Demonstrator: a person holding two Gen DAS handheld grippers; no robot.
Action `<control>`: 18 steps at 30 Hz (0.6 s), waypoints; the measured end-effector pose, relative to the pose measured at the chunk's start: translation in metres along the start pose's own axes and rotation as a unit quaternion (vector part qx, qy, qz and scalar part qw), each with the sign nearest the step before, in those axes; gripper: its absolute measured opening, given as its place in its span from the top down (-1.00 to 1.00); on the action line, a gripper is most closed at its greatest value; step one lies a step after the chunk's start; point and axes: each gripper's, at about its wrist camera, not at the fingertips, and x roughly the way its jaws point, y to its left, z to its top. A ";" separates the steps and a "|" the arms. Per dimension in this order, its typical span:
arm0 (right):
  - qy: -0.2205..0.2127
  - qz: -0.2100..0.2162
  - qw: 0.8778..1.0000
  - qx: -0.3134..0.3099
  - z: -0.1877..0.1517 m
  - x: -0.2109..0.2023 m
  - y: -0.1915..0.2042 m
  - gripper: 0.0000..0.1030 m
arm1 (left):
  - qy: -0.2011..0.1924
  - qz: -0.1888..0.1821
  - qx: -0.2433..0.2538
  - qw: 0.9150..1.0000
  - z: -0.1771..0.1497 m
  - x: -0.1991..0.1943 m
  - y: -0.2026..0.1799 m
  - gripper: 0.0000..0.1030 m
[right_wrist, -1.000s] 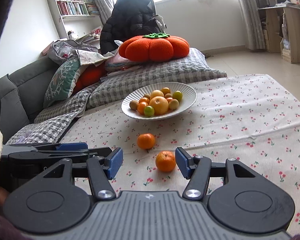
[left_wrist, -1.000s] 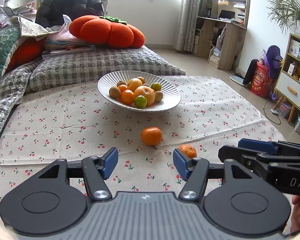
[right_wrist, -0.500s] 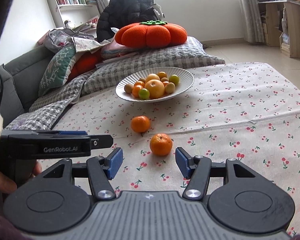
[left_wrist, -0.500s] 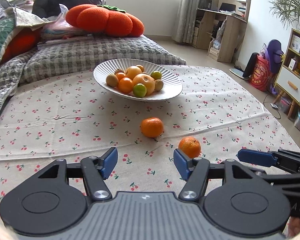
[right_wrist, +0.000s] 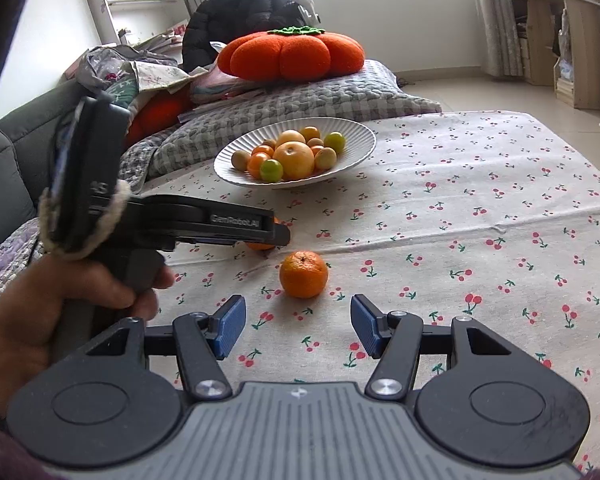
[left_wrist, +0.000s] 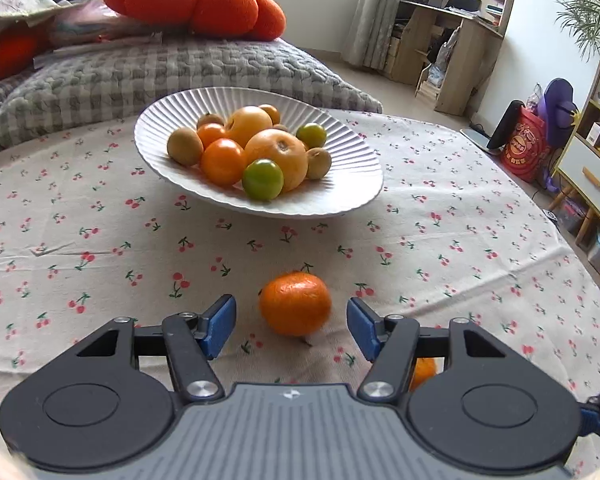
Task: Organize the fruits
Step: 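Close the left tool on an orange while the right tool grasps a tangerine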
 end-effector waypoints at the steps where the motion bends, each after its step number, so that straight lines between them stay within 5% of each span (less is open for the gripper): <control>1: 0.000 0.000 1.000 -0.001 0.001 0.002 0.000 -0.06 | -0.001 0.000 0.001 1.000 0.000 0.002 0.000 0.04; 4: 0.005 0.004 1.000 -0.007 0.006 0.013 0.002 -0.06 | -0.005 0.005 0.002 1.000 -0.002 0.004 0.001 0.42; 18: 0.023 -0.018 0.998 -0.050 0.016 0.055 0.016 -0.04 | -0.023 0.028 -0.025 0.999 -0.029 -0.025 0.025 0.44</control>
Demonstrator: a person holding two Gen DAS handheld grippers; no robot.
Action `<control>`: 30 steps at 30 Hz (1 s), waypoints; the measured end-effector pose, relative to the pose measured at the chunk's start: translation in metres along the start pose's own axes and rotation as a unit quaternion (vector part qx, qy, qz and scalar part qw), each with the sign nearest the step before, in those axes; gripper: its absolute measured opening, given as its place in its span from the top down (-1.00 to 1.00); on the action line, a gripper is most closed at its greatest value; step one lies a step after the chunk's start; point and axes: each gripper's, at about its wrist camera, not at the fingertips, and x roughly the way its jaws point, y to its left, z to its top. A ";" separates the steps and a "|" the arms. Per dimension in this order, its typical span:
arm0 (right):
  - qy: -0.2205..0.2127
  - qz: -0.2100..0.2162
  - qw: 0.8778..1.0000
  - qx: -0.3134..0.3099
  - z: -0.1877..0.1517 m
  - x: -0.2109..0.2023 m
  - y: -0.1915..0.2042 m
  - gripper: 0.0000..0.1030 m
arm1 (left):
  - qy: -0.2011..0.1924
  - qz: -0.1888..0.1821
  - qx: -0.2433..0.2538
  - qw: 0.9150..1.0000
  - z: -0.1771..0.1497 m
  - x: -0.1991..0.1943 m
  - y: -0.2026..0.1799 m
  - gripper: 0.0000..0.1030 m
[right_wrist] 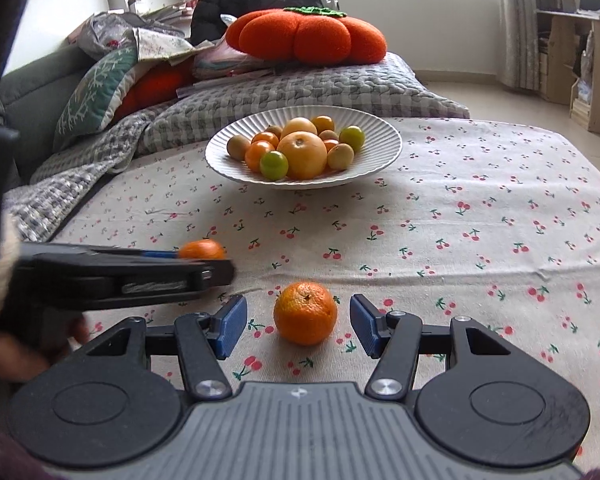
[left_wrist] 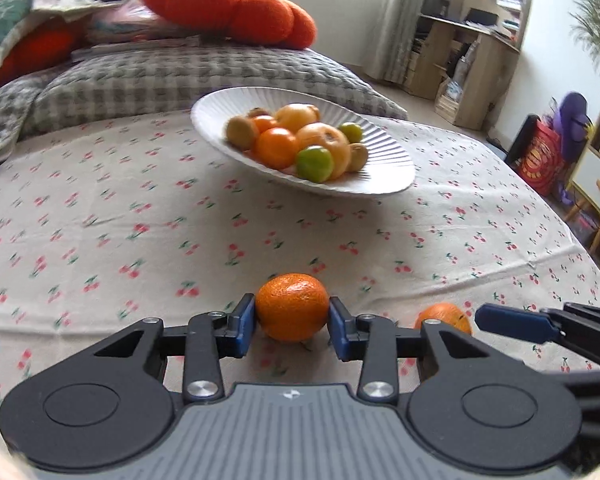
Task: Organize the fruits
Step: 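Close the left tool on an orange while the right tool grasps a tangerine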
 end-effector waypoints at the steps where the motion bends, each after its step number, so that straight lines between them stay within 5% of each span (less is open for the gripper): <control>1: 0.000 -0.002 1.000 -0.001 0.000 0.001 0.001 -0.02 | -0.001 0.000 -0.005 1.000 -0.003 -0.002 0.002 0.44; 13: 0.004 -0.014 1.000 0.012 -0.002 0.007 0.005 0.33 | -0.005 0.003 -0.017 1.000 -0.016 -0.017 0.007 0.44; 30: 0.006 -0.018 1.000 0.024 -0.006 0.015 0.006 0.35 | -0.010 0.016 -0.009 1.000 -0.020 -0.017 0.002 0.44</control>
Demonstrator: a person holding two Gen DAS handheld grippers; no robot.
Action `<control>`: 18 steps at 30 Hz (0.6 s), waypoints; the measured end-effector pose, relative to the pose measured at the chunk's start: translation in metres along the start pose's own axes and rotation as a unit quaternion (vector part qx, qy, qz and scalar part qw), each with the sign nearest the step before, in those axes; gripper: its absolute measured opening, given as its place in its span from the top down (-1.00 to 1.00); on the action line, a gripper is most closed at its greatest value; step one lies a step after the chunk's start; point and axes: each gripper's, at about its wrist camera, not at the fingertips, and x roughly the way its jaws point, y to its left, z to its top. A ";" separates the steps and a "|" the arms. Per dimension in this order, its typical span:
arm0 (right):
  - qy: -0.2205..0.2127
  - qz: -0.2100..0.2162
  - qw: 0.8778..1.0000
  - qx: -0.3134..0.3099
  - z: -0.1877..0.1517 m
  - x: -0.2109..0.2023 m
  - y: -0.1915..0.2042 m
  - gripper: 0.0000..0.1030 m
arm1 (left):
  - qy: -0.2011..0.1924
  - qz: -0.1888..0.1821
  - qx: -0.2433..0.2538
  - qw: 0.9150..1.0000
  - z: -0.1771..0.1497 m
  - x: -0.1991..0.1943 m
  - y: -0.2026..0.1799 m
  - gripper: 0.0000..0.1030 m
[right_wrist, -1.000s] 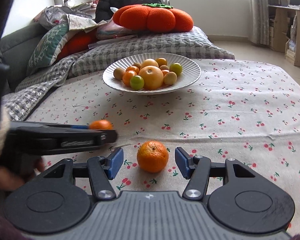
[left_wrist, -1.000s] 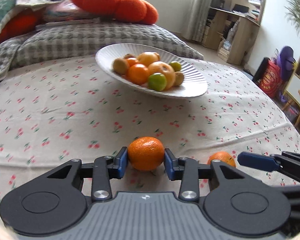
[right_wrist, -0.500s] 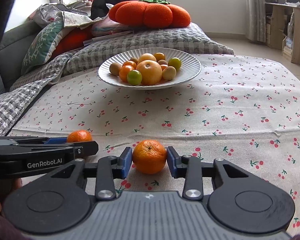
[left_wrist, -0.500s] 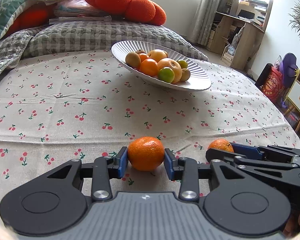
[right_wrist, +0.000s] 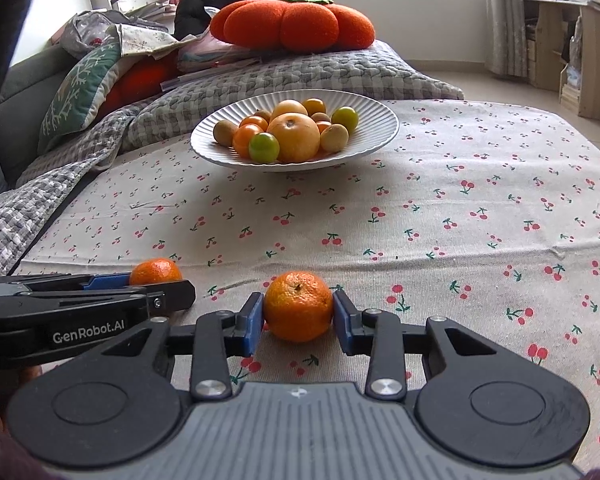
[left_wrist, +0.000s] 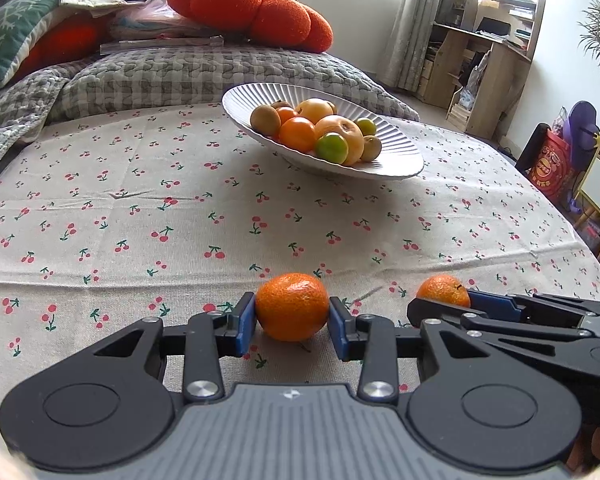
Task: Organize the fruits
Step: 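Close the left tool on an orange while the right tool grasps a tangerine, then carry both oranges over the white bowl and lower them in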
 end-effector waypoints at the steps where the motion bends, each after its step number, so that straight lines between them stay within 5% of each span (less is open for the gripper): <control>1: 0.000 0.000 1.000 0.000 0.000 0.000 0.000 0.35 | 0.000 0.000 -0.001 1.000 0.000 0.000 0.000 0.44; 18: -0.004 0.017 1.000 0.012 -0.002 -0.010 0.000 0.36 | 0.015 -0.008 0.009 1.000 -0.001 -0.006 -0.005 0.44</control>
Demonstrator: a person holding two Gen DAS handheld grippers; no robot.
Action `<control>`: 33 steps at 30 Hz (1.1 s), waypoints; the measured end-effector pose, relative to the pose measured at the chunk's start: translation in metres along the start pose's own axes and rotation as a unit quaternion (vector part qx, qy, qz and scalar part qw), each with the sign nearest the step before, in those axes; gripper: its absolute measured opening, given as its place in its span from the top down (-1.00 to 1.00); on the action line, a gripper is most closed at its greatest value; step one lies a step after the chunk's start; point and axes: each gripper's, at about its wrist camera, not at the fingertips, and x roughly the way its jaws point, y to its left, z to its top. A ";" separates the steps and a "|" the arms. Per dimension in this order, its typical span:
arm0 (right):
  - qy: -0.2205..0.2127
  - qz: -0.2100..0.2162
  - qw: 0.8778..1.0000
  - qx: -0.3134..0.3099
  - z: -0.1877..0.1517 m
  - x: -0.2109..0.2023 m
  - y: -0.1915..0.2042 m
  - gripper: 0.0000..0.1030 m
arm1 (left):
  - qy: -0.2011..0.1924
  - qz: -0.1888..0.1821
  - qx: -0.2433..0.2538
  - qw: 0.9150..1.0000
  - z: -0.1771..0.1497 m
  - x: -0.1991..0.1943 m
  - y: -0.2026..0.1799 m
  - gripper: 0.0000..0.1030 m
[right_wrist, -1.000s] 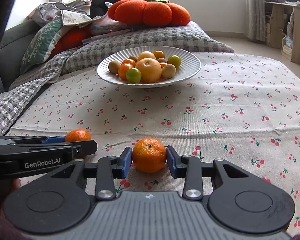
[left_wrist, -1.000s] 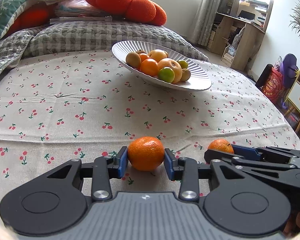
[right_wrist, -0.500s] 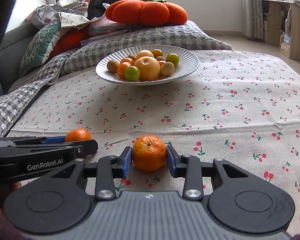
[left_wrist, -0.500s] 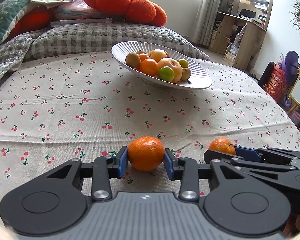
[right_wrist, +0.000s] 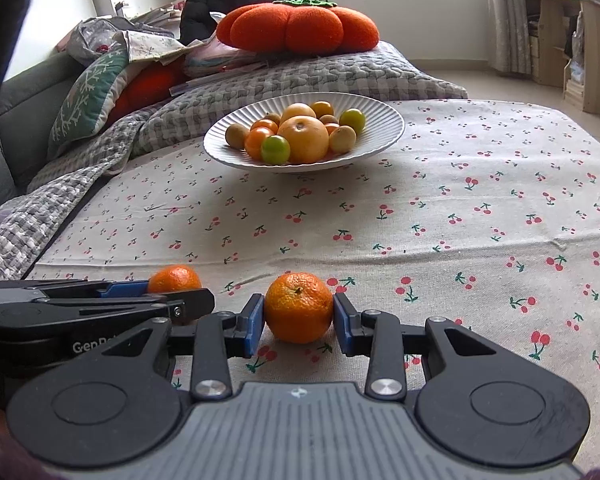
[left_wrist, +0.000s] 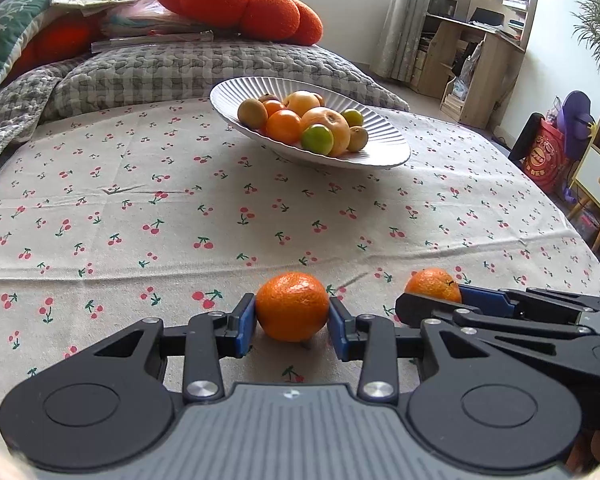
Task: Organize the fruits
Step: 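Carry both oranges over the white bowl and lower them in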
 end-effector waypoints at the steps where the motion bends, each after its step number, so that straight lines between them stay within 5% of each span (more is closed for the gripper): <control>1: -0.001 0.001 1.000 0.000 0.000 -0.001 -0.001 0.36 | 0.001 -0.001 -0.001 1.000 0.000 0.000 0.000 0.44; 14: 0.001 0.001 1.000 0.006 0.016 -0.001 -0.020 0.36 | 0.004 -0.008 0.002 1.000 0.006 -0.004 0.007 0.44; 33: -0.030 0.011 0.999 0.001 0.058 0.016 -0.033 0.36 | -0.038 -0.005 0.023 0.999 0.060 0.003 0.014 0.44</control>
